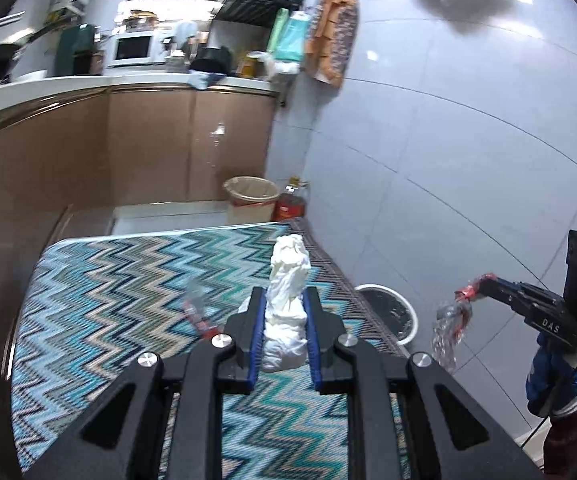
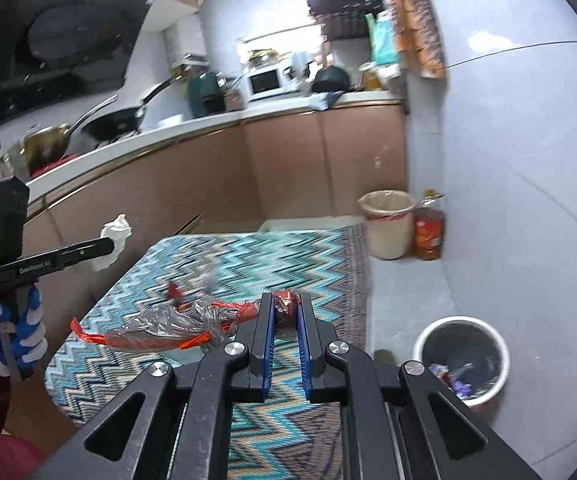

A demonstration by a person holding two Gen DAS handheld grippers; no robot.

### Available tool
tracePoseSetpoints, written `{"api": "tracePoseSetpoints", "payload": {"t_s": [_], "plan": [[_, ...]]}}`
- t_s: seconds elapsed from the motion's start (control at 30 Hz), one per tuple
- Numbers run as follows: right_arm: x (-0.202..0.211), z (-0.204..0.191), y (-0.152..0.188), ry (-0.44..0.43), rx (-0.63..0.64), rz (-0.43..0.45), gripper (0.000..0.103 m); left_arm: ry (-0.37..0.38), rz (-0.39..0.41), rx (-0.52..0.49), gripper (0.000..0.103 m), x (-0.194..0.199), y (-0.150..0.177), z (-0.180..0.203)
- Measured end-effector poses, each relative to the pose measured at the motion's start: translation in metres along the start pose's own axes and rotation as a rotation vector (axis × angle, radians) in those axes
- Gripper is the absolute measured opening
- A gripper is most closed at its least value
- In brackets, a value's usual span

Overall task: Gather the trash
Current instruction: 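Carry the tissue and clear wrapper with both tools over the white bin, then open both tools to drop the tissue and wrapper into the bin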

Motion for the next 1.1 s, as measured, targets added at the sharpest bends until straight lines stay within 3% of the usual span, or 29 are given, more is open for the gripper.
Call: {"api": "tracePoseSetpoints", "payload": {"t_s": [0.23,0.5,0.77,1.1], "plan": [[0.024,0.082,-0.001,0.136,-0.08,0.048,0.01,0.088,-0.095,-0.088,0.018,-0.066,-0.013,0.077],[0.018,0.186,0.009,0.308,-0.182,0.033,0.011,0.162,-0.252,-0.174,0.018,-0.182,-0.015,0.172],[-0.014,0.279,0.026,0.438,-0.261,-0.037,0.012,0.185,-0.359,-0.184,0.02,-0.291,-0.003,0.223],[-0.079,0.346,0.052,0.48,-0.308,-0.139,0.012,0.178,-0.419,-0.203,0.023,-0.399,0.014,0.268]]}}
Point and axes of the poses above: each gripper's, at about its wrist camera, not at the fingertips, and x roughly against the way its jaws point, z to its right, y to its underside, the point moved 8 cm from there along -x, roughly the way its jaws point
